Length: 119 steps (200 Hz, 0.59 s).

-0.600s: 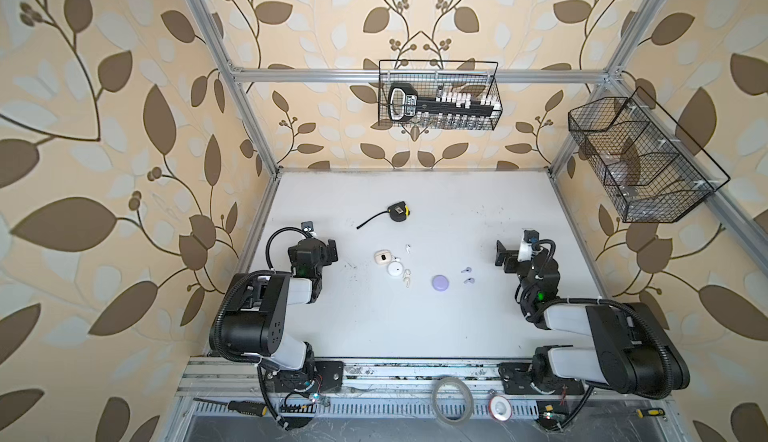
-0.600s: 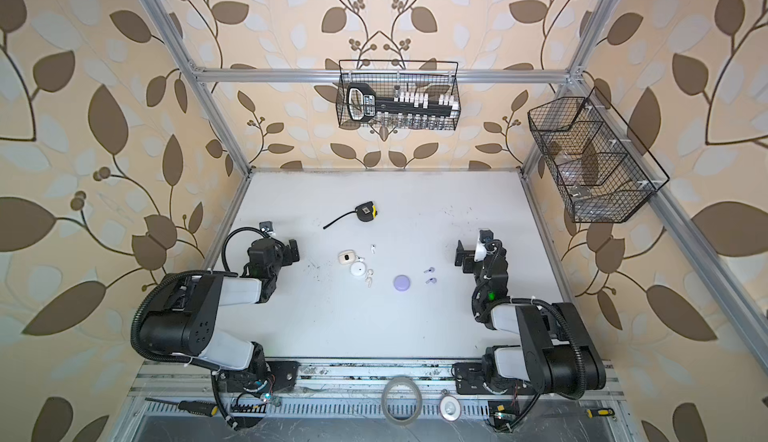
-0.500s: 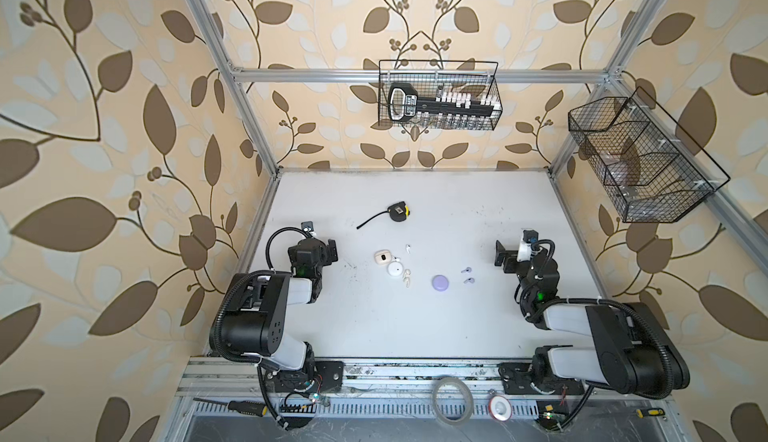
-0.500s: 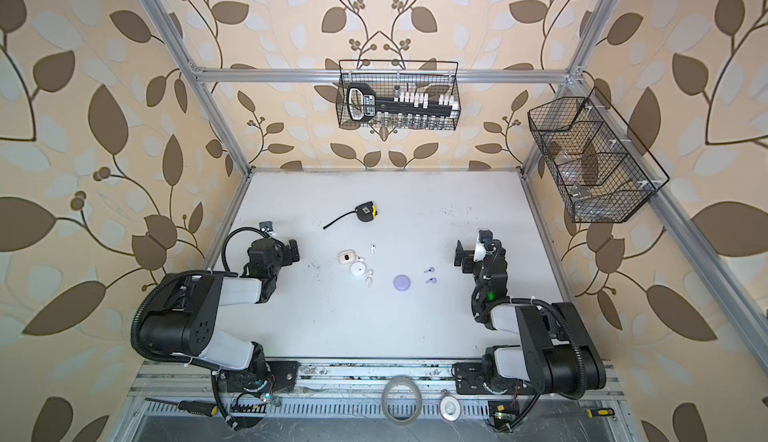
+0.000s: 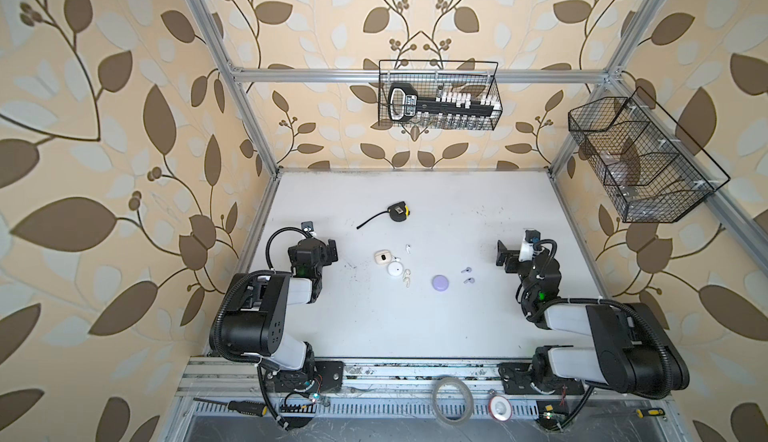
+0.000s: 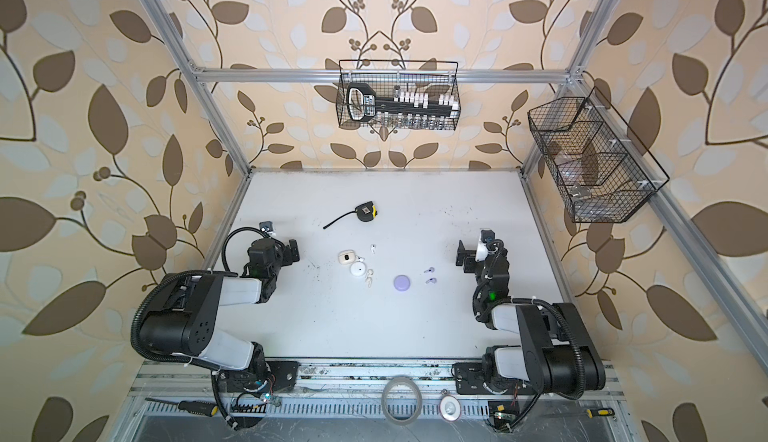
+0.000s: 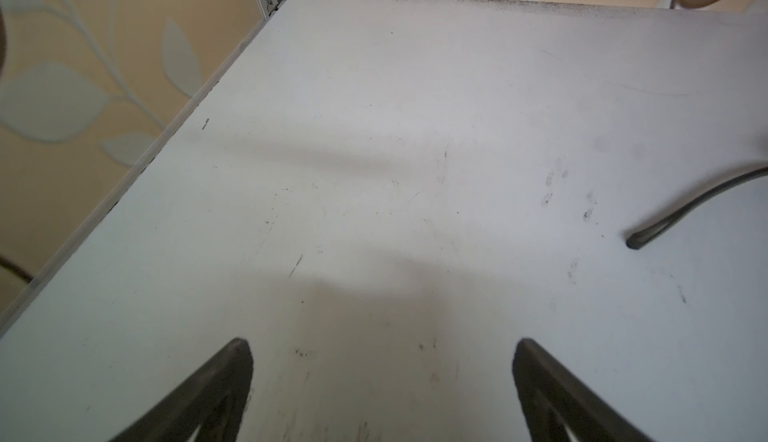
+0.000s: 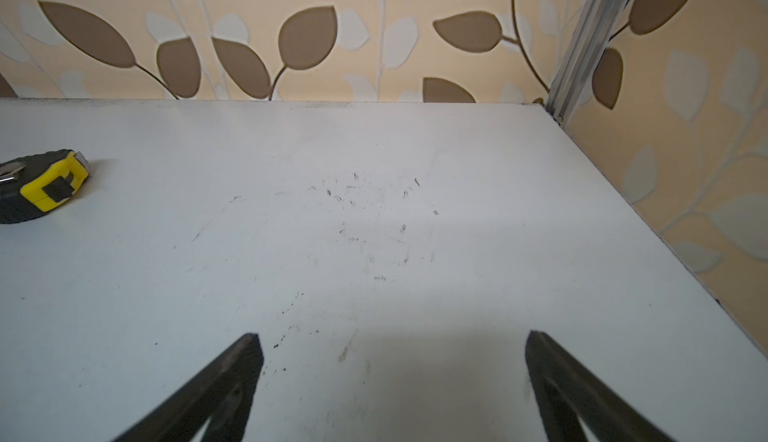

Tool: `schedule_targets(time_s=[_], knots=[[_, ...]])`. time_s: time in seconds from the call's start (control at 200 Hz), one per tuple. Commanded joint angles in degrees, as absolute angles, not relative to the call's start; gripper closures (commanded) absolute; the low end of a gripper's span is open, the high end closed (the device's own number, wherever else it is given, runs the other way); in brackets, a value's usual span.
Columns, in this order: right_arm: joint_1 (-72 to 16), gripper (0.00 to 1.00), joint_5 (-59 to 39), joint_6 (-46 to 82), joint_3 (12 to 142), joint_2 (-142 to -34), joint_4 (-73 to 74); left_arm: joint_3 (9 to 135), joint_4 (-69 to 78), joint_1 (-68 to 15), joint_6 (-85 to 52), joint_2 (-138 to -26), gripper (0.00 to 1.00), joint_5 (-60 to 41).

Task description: Insert the wireless bluetooth earbuds into the charging case

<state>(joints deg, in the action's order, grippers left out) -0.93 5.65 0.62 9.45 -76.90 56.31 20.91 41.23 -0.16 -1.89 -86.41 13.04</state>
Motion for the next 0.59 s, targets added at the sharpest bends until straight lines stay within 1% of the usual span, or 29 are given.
schedule_targets(time_s=[0.0, 0.405, 0.46, 0.5, 0.52, 0.55, 0.59], knots=[[-0.7, 0.0, 4.2, 0.54, 10.77, -76.99, 56.78, 22.54, 42.03, 0.09, -2.63, -85.87, 0.01, 12.26], [-0.59, 0.0, 4.43, 0.62, 11.27, -76.52, 56.45, 22.07, 42.45, 0.09, -2.55, -85.48, 0.01, 12.38], [-1.43, 0.0, 8.45, 1.07, 15.39, -73.4, 45.92, 22.22, 43.0, 0.01, -2.09, -84.48, 0.01, 12.72], [-2.25, 0.0, 14.01, 2.52, 21.08, -71.12, 34.56, 23.08, 38.98, 0.0, -1.98, -82.78, 0.01, 12.06], [-2.53, 0.0, 15.78, 3.24, 23.84, -70.47, 29.81, 23.6, 36.37, 0.0, -2.02, -80.17, 0.01, 11.75], [-2.55, 0.0, 16.16, 4.66, 27.37, -69.9, 24.61, 24.47, 32.77, -0.01, -2.65, -77.81, 0.01, 11.7], [-2.48, 0.0, 14.22, 5.49, 30.38, -69.82, 20.28, 25.99, 25.84, 0.0, -5.03, -74.78, 0.01, 12.41]])
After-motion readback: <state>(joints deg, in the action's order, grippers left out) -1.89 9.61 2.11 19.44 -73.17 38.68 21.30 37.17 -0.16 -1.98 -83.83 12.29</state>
